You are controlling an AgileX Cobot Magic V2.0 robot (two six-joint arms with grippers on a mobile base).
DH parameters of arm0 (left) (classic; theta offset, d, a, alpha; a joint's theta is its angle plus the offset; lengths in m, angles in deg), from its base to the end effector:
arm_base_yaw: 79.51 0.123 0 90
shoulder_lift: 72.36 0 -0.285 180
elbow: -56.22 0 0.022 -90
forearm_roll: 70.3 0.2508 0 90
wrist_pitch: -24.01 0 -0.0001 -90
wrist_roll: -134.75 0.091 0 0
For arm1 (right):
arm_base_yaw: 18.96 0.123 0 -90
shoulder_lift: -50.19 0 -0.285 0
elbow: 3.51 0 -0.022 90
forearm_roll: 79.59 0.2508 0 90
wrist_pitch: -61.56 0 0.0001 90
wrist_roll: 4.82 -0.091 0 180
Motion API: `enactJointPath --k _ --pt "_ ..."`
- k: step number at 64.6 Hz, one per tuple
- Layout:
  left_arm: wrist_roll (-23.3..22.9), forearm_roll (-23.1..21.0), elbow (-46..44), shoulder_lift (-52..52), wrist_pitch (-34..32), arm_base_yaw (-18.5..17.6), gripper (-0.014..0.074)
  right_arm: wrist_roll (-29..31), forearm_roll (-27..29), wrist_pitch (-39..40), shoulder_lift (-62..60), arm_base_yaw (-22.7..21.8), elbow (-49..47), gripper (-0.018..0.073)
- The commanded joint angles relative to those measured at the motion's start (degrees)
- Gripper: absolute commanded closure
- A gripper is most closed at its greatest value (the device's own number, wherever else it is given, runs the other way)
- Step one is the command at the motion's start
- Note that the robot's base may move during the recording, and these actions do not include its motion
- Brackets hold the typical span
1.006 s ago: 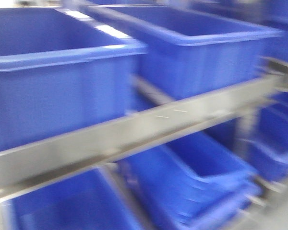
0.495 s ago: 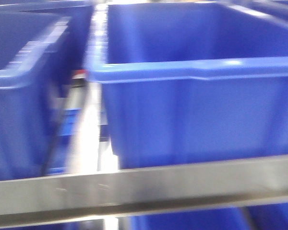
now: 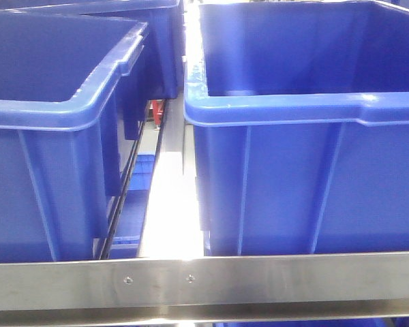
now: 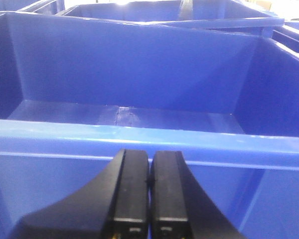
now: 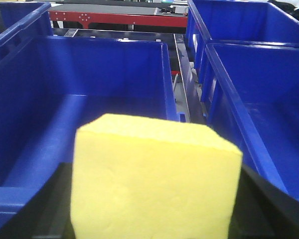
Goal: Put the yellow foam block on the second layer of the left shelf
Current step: 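Turn the base to face the shelf rack of blue bins, then move the right gripper into the blue bin and release the cube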
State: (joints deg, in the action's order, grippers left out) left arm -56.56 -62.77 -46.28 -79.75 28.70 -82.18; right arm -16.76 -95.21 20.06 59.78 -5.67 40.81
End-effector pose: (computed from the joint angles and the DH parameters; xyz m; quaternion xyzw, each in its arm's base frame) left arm 0.0562 -0.0016 0.2045 -0.0108 0.7042 -0.0363 0.7090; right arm 0.0018 -0.0163 0.3291 -0.0233 0.7326 0.0138 0.6801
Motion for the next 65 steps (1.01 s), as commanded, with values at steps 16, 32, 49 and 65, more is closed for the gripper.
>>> enactJointPath --k 16,32,49,65 --pt "-0.22 -0.13 1.48 0.1 -4.69 -0.33 0.046 0.54 -1.23 4.88 1.02 -0.32 -1.48 0.0335" --pt "-0.22 -0.13 1.48 0.1 -5.04 -0.33 0.046 0.54 -1.23 5.17 1.02 -0.32 -1.48 0.0335" --pt "-0.22 -0.13 1.48 0.1 -4.69 -0.33 0.046 0.54 -1.23 5.55 1.02 -0.32 -1.48 0.0335" --pt "-0.22 -0.13 1.48 0.1 -4.69 -0.33 0.046 0.54 -0.58 11.72 5.31 -0.32 -3.69 0.0335"
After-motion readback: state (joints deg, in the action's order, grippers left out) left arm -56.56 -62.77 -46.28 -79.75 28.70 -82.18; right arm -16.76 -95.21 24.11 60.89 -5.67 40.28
